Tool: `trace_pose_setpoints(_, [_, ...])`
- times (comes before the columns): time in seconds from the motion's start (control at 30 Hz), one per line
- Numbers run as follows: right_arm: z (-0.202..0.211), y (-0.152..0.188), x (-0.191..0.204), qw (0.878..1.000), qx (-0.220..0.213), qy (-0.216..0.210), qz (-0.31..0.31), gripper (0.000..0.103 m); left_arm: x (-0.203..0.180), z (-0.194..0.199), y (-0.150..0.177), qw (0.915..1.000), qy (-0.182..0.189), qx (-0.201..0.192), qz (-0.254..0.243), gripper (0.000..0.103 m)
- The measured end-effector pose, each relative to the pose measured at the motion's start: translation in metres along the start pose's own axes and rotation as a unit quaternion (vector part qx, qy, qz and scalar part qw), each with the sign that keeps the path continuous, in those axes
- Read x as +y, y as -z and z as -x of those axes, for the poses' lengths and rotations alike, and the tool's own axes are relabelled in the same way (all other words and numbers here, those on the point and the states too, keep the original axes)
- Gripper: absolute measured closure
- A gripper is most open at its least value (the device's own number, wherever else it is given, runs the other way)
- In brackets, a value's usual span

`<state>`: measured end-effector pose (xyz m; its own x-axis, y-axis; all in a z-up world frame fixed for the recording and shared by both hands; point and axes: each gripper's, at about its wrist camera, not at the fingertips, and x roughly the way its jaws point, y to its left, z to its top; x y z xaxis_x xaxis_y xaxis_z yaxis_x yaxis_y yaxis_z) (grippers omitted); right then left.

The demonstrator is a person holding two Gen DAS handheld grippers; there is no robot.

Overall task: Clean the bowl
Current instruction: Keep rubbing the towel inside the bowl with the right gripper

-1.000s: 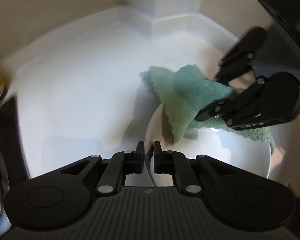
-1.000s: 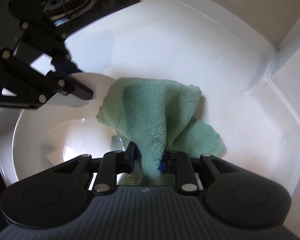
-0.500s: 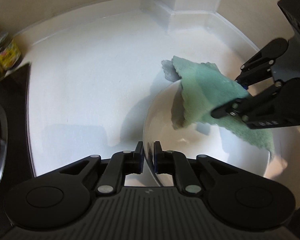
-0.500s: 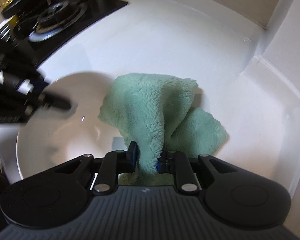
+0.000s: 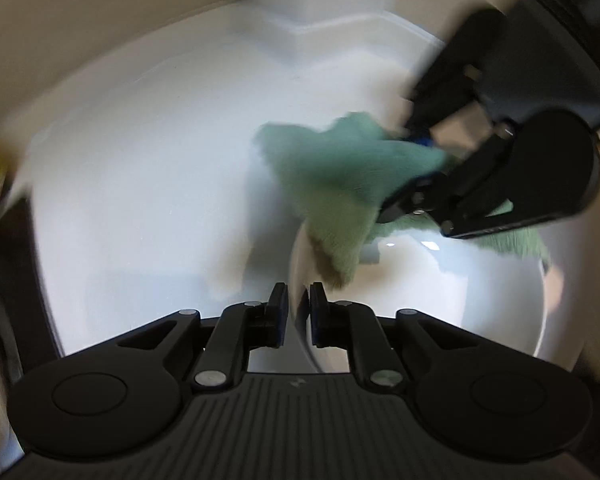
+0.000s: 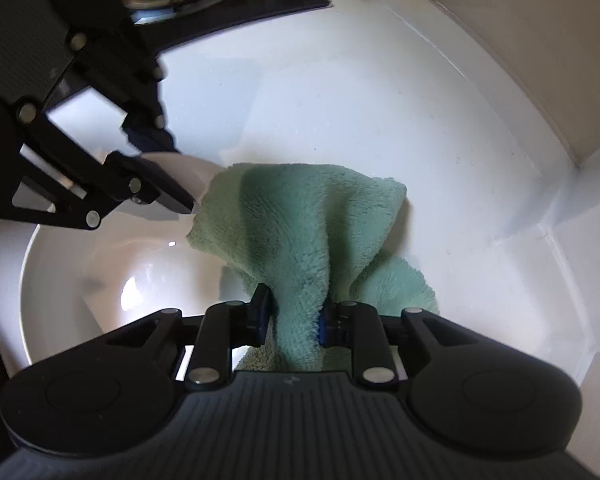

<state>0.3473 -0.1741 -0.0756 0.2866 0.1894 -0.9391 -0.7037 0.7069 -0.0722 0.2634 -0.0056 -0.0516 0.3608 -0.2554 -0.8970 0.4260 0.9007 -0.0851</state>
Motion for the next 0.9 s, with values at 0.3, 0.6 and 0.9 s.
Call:
trace_pose_setpoints(0.3, [0.010, 0.029, 0.003, 0.995, -0.023, 0.014, -0.097, 0.089, -0.006, 0.006, 0.011, 0.9999, -0.013, 0.000, 0.009, 0.089])
trace_pose_setpoints(0.6, [0.009, 0.028, 0.004, 0.998, 0.054, -0.018, 0.010, 0.085, -0.017, -0.014, -0.019, 0.9892, 0.016, 0.001, -0.145, 0.094])
trace_pose_setpoints(0.9, [0.000, 0.006, -0.003, 1.000, 0.009, -0.015, -0.004, 0.085, -0.009, -0.014, -0.012, 0.9993, 0.008, -0.002, -0.036, 0.091])
